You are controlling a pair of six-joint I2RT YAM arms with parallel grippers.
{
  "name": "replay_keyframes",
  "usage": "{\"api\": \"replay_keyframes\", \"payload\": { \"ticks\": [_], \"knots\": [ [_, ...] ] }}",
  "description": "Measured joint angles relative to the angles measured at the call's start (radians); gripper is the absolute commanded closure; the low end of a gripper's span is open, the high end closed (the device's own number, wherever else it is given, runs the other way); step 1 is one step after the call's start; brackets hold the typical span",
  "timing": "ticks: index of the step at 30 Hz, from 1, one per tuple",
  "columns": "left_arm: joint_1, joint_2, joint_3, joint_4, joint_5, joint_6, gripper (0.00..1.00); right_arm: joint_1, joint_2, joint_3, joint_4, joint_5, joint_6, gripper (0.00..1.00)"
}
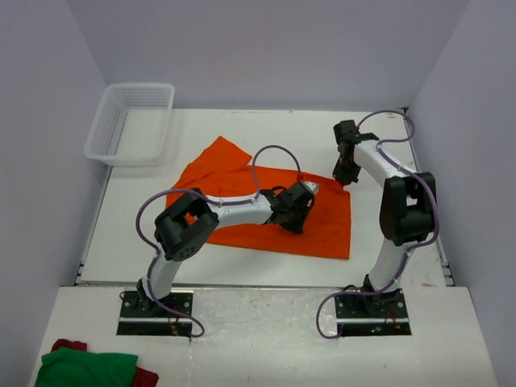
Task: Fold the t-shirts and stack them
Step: Fold the flattened tshirt in 1/3 of the way
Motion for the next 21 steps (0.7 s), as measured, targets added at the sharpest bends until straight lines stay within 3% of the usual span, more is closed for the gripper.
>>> {"api": "replay_keyframes", "payload": {
  "ticks": [12,15,16,19,21],
  "knots": [
    [-0.014,0.150,0.223,-0.014,0.011,0.001,0.98,-0.077,0.160,0.261,-0.064,-0.001,-0.103,1.00],
    [-0.017,0.151,0.246,-0.056,-0.038,0.010,0.81,-0.082,0.185,0.265,-0.076,-0.004,-0.118,1.00],
    [-0.016,0.151,0.256,-0.077,-0.060,0.017,0.70,-0.083,0.191,0.267,-0.082,-0.006,-0.121,1.00],
    [0.005,0.151,0.284,-0.143,-0.122,0.038,0.51,-0.085,0.196,0.268,-0.086,-0.018,-0.127,1.00],
    [0.040,0.148,0.297,-0.182,-0.149,0.054,0.45,-0.085,0.196,0.273,-0.090,-0.027,-0.130,1.00]
  ]
}}
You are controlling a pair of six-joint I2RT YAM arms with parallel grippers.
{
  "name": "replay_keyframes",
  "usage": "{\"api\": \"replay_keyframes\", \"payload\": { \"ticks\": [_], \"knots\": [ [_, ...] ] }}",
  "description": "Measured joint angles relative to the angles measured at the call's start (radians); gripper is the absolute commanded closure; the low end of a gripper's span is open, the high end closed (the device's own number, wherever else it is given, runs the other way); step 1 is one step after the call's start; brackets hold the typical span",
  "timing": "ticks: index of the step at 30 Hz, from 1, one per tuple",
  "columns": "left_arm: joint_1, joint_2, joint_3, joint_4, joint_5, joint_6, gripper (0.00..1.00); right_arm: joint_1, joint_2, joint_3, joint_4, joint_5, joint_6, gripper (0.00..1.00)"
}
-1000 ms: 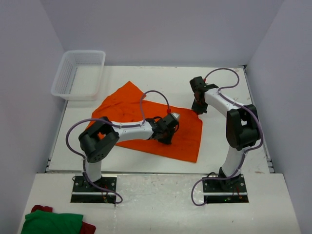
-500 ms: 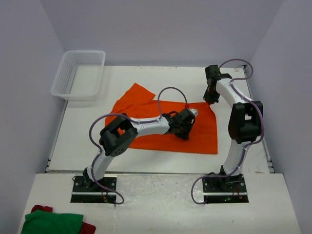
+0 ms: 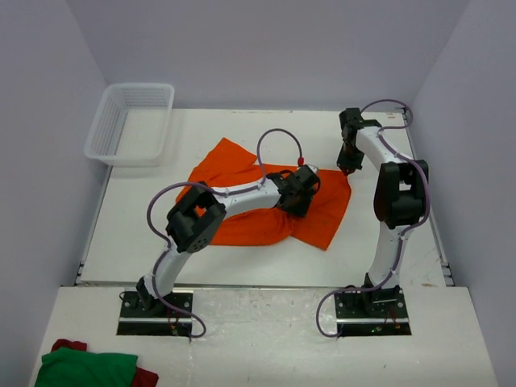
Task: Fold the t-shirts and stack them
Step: Fold the flattened tshirt in 1/3 of the way
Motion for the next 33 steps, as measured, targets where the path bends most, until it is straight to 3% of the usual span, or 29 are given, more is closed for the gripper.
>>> {"api": "replay_keyframes", "payload": {
  "ticks": [1,3,8,11,14,15,17,18,20,33],
  "knots": [
    [0.022,-0.003,0.005,-0.016,-0.006,0.004,0.36,0.000,0.000,0.004,0.000,-0.002,-0.001,1.00],
    [0.086,-0.012,0.019,-0.048,-0.010,0.026,0.32,-0.002,0.000,0.011,-0.001,-0.005,-0.005,1.00],
    [0.241,-0.023,0.107,-0.081,0.037,0.097,0.33,-0.016,0.000,0.016,-0.001,-0.019,-0.008,1.00],
    [0.231,-0.027,0.124,-0.074,0.071,0.129,0.36,-0.020,0.000,0.016,-0.001,-0.028,-0.009,1.00],
    [0.149,-0.019,0.124,-0.074,0.091,0.143,0.40,-0.021,0.000,0.016,-0.001,-0.031,-0.010,1.00],
    [0.118,-0.016,0.122,-0.073,0.094,0.146,0.42,-0.021,0.000,0.016,-0.001,-0.031,-0.010,1.00],
    [0.052,-0.013,0.109,-0.069,0.088,0.147,0.63,-0.021,0.000,0.016,-0.001,-0.031,-0.013,1.00],
    [0.026,-0.013,0.101,-0.065,0.078,0.145,0.86,-0.021,0.000,0.016,-0.001,-0.031,-0.015,1.00],
    [-0.013,-0.019,0.076,-0.052,0.061,0.150,1.00,-0.021,0.000,0.016,-0.001,-0.031,-0.016,1.00],
    [-0.026,-0.118,0.022,-0.042,0.001,0.137,1.00,-0.021,0.000,0.016,-0.001,-0.056,-0.016,1.00]
  ]
}}
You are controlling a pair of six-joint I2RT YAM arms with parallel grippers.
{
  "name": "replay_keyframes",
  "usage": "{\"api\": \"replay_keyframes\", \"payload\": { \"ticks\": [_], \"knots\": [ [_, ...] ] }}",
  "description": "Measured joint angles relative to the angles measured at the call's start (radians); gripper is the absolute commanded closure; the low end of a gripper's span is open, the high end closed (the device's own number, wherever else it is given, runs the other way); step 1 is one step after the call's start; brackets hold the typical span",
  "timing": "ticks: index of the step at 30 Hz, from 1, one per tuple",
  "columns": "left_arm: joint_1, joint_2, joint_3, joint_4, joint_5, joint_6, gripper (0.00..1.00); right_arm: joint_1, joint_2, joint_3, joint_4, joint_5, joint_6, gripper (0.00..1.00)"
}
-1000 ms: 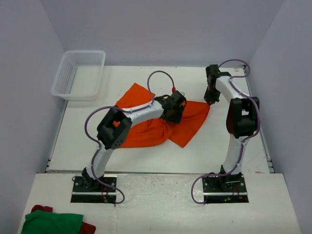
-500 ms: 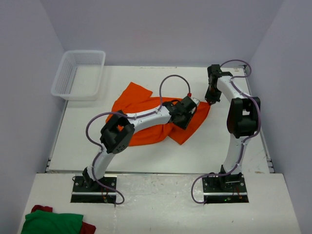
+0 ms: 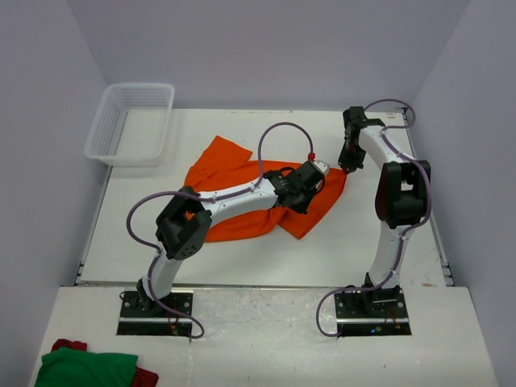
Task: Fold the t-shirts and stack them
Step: Fold the flattened tshirt in 1/3 of the way
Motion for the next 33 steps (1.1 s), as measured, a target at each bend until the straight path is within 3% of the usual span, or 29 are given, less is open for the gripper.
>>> {"api": "replay_keyframes", "payload": {
  "ticks": [18,33],
  "knots": [
    [-0.040,0.052,-0.124,-0.001,0.029,-0.069,1.00,0.000,0.000,0.000,0.000,-0.002,0.000,1.00],
    [-0.132,0.123,-0.076,0.160,0.251,-0.096,1.00,0.000,0.013,0.025,-0.009,-0.005,-0.013,1.00]
  ]
}}
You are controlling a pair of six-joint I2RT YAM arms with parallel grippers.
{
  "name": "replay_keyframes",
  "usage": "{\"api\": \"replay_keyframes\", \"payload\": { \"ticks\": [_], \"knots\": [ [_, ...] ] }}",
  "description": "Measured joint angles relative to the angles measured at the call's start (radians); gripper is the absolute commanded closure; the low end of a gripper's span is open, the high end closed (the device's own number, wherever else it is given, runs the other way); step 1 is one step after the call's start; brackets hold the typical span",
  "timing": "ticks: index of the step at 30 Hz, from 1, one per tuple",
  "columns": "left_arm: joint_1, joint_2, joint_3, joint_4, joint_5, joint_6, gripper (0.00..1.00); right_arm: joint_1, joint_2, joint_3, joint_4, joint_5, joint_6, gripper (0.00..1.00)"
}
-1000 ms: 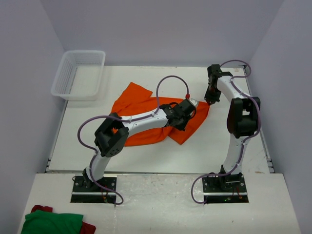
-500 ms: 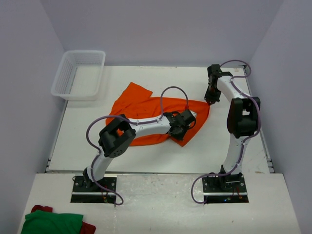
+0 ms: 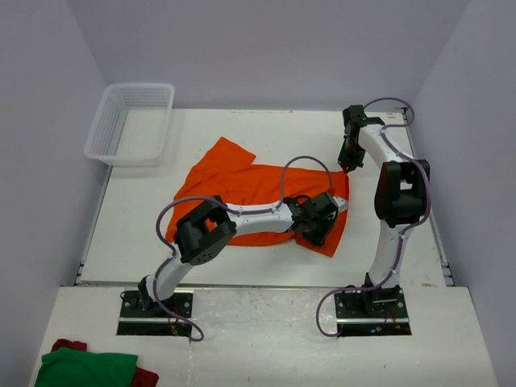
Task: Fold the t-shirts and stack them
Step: Fold the flattened tshirt in 1/3 of the way
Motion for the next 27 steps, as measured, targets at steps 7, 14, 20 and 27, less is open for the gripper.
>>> {"api": "replay_keyframes", "payload": {
  "ticks": [7,14,20,27],
  "knots": [
    [0.001,0.033,0.004,0.098,0.127,0.000,1.00,0.000,0.007,0.026,-0.015,0.000,-0.021,1.00],
    [0.001,0.086,0.028,0.206,0.248,0.000,1.00,-0.002,0.026,0.063,-0.035,0.000,-0.043,1.00],
    [0.001,0.140,0.085,0.245,0.303,0.000,1.00,-0.016,0.055,0.108,-0.051,0.006,-0.066,1.00],
    [0.002,0.178,0.134,0.261,0.329,0.000,1.00,-0.032,0.088,0.160,-0.079,0.009,-0.089,1.00]
  ]
}}
